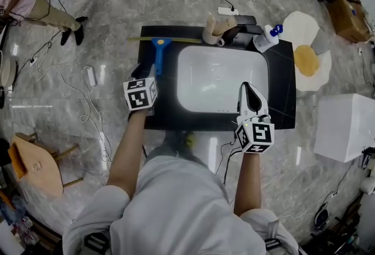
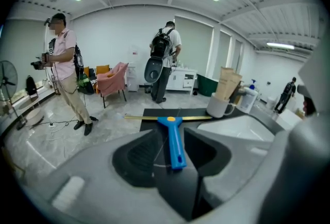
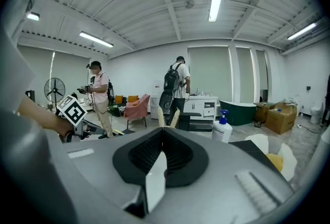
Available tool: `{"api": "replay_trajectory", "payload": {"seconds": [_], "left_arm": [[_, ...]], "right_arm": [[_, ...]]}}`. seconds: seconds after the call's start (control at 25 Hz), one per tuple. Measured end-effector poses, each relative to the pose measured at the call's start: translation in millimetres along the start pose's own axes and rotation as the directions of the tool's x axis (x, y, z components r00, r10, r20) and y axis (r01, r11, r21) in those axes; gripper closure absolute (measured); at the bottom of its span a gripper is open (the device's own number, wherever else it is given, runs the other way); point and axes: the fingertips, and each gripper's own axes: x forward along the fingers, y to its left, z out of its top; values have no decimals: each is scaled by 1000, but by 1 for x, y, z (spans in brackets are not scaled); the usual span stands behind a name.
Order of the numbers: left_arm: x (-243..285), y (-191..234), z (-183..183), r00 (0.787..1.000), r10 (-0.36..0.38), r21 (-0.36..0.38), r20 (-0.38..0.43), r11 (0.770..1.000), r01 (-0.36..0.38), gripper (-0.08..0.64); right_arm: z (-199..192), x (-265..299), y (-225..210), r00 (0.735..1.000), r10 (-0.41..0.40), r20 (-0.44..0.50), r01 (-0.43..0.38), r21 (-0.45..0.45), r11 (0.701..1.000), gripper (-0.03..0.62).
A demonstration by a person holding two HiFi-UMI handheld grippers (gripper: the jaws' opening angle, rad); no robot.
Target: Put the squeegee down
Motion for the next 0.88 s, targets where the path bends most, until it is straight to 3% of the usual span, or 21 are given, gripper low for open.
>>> {"api": "replay_trajectory", "payload": {"seconds": [0.88], "left_arm": [[-159,-9,22,980,11,44,198,999,-20,511]], "right_arm": [[23,-91,39,996,25,87,-25,-8,1000,591]]}}
